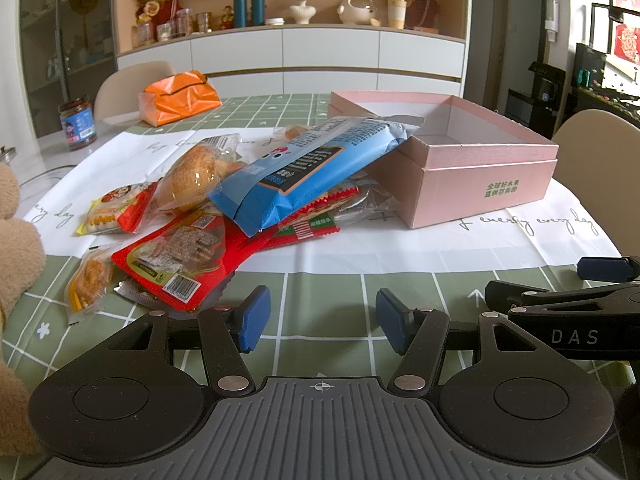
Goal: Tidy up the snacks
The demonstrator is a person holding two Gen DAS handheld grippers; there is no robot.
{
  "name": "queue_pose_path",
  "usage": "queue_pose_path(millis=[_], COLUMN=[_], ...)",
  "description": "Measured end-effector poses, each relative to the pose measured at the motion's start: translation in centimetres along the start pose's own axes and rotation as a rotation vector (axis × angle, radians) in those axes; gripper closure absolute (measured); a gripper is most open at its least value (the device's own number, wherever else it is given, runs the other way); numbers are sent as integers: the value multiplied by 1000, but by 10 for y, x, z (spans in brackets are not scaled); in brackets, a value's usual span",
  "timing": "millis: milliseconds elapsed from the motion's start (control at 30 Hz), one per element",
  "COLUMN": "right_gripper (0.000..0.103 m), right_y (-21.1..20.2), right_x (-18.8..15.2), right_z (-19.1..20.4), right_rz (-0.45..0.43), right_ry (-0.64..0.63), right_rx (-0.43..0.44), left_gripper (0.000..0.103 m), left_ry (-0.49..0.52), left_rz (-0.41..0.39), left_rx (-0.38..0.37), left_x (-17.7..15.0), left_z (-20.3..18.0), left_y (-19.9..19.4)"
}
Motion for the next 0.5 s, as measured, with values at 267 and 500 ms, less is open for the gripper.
queue_pose_path(millis=[267, 500], right_gripper=[0, 0], right_y=[1, -7], right_x=[2, -3], right_z=[3, 5], right_rz=[62, 234], right_ry=[-34, -140], right_rx=[28, 100], left_gripper=[37, 50], left_ry=[6, -62], left_rz=[0, 68], left_rx=[24, -80], left_x=[-1, 18], left_z=[-2, -2], left_y=[-3, -11])
Point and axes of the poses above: each gripper's, at about its wrist camera, not at the fingertips, and y roughly the way its jaws point, z to its left, x to its top, the point moved 9 cm from there along y, roughly the way its jaws point, and after that the axes turned 8 degrees about z, right-handed, at the moved point
